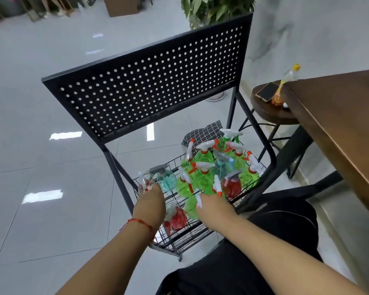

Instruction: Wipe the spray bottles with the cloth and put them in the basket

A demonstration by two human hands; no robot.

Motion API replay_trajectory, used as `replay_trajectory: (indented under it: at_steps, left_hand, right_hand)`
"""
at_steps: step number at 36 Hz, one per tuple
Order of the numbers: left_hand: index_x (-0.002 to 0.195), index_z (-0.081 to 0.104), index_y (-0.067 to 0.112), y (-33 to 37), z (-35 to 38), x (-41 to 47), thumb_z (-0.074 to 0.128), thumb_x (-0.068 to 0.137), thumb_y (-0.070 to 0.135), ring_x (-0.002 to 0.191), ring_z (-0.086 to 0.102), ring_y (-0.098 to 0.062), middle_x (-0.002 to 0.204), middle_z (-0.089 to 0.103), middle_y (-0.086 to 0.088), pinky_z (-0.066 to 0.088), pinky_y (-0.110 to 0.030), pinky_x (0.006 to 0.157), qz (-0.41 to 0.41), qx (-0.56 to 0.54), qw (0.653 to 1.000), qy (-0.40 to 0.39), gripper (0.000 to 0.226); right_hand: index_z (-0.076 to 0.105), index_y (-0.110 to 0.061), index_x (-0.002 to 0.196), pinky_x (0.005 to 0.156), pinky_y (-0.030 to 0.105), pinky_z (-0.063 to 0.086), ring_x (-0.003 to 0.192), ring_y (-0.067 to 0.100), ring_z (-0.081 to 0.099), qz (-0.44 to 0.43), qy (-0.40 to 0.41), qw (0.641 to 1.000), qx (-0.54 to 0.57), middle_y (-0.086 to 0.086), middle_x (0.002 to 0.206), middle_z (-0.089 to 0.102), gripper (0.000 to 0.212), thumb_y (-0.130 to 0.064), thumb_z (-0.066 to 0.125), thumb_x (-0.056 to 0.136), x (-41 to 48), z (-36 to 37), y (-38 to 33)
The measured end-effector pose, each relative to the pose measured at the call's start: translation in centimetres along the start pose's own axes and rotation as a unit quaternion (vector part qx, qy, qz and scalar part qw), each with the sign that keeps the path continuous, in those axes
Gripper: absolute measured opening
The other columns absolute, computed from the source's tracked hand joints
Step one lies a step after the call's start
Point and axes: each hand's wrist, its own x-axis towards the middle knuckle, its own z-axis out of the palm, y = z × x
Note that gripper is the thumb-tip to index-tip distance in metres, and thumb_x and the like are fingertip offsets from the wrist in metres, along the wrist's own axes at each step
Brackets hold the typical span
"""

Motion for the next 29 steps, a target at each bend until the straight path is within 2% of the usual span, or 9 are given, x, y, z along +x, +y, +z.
replay_trajectory:
  at_steps: [4, 8, 13, 18, 20, 22, 24, 26, 29]
  left_hand:
    - [0.145, 0.041, 0.000, 0.0, 0.2, 0.6, 0.052, 0.090, -0.014, 0.096, 0.076, -0.031, 0.115, 0.074, -0.016, 0.063, -0.041, 0.087, 0.000, 0.007, 1.000, 0.009, 0.058]
    - [0.143, 0.044, 0.003, 0.2, -0.9, 0.7, 0.048, 0.094, -0.009, 0.106, 0.075, -0.031, 0.122, 0.070, -0.014, 0.059, -0.041, 0.097, 0.028, 0.053, 0.997, 0.041, 0.051]
    - [0.136, 0.047, 0.008, -0.9, -4.5, 3.3, 0.059, 0.093, -0.002, 0.107, 0.059, -0.030, 0.123, 0.053, -0.015, 0.054, -0.036, 0.080, 0.042, 0.038, 0.992, 0.115, 0.045]
    - [0.134, 0.052, 0.011, -1.0, -5.8, 7.6, 0.050, 0.106, 0.023, 0.115, 0.057, -0.030, 0.126, 0.058, -0.011, 0.051, -0.043, 0.092, 0.076, 0.095, 0.989, 0.084, 0.031]
    - [0.130, 0.057, 0.014, -0.9, -5.2, 8.7, 0.046, 0.110, 0.039, 0.114, 0.060, -0.028, 0.122, 0.063, -0.008, 0.048, -0.043, 0.094, 0.078, 0.123, 0.987, 0.065, 0.033]
    - [0.122, 0.065, 0.016, -0.7, -4.7, 9.6, 0.043, 0.111, 0.046, 0.109, 0.062, -0.027, 0.113, 0.068, -0.005, 0.047, -0.042, 0.092, 0.068, 0.142, 0.985, 0.067, 0.038]
    - [0.109, 0.071, 0.020, -0.2, -4.5, 10.0, 0.042, 0.110, 0.044, 0.100, 0.064, -0.025, 0.100, 0.070, -0.001, 0.044, -0.040, 0.086, 0.053, 0.136, 0.987, 0.071, 0.038]
    - [0.094, 0.067, 0.020, 0.6, -4.6, 10.0, 0.044, 0.108, 0.040, 0.095, 0.066, -0.027, 0.094, 0.071, -0.002, 0.042, -0.038, 0.084, 0.032, 0.103, 0.992, 0.066, 0.033]
    - [0.083, 0.059, 0.017, 1.4, -4.8, 9.7, 0.049, 0.104, 0.034, 0.085, 0.067, -0.026, 0.083, 0.065, -0.001, 0.051, -0.036, 0.083, 0.013, 0.062, 0.997, 0.043, 0.028]
  right_hand:
    - [0.060, -0.013, 0.130, 0.073, 0.034, 0.042, 0.103, 0.032, 0.064, -0.009, 0.009, 1.000, 0.019, 0.011, 0.120, 0.069, 0.031, -0.025, 0.047, 0.105, 0.6, -0.6, -1.4]
    - [0.064, -0.011, 0.124, 0.073, 0.034, 0.042, 0.106, 0.033, 0.066, 0.002, 0.033, 0.999, 0.042, 0.011, 0.117, 0.069, 0.032, -0.032, 0.049, 0.104, 1.3, -0.6, -2.2]
    - [0.059, -0.013, 0.130, 0.070, 0.035, 0.043, 0.104, 0.032, 0.069, -0.020, 0.078, 0.997, -0.013, 0.010, 0.114, 0.071, 0.047, -0.051, 0.042, 0.108, 0.8, -1.3, -1.5]
    - [0.067, -0.019, 0.114, 0.060, 0.030, 0.053, 0.070, 0.014, 0.062, -0.049, 0.215, 0.975, -0.003, -0.004, 0.088, 0.069, 0.037, -0.042, 0.039, 0.110, 0.6, -4.8, 0.3]
    - [0.065, -0.020, 0.109, 0.049, 0.028, 0.044, 0.064, 0.013, 0.058, -0.010, 0.249, 0.968, 0.009, -0.007, 0.080, 0.062, 0.027, -0.037, 0.044, 0.108, 0.8, -6.5, 1.9]
    - [0.060, -0.022, 0.110, 0.050, 0.028, 0.036, 0.067, 0.019, 0.057, 0.030, 0.222, 0.975, 0.008, -0.006, 0.077, 0.059, 0.022, -0.039, 0.047, 0.107, 0.8, -7.2, 3.4]
    - [0.058, -0.022, 0.111, 0.057, 0.031, 0.042, 0.074, 0.023, 0.060, 0.046, 0.170, 0.984, -0.009, -0.003, 0.083, 0.061, 0.026, -0.045, 0.049, 0.105, 0.9, -6.7, 4.2]
    - [0.056, -0.025, 0.107, 0.061, 0.032, 0.046, 0.078, 0.023, 0.062, 0.056, 0.135, 0.989, -0.008, -0.002, 0.089, 0.063, 0.026, -0.050, 0.054, 0.101, 1.3, -5.9, 4.4]
    - [0.060, -0.023, 0.106, 0.066, 0.034, 0.053, 0.082, 0.025, 0.064, 0.054, 0.122, 0.991, -0.002, 0.001, 0.096, 0.065, 0.021, -0.043, 0.060, 0.099, 1.9, -5.2, 4.5]
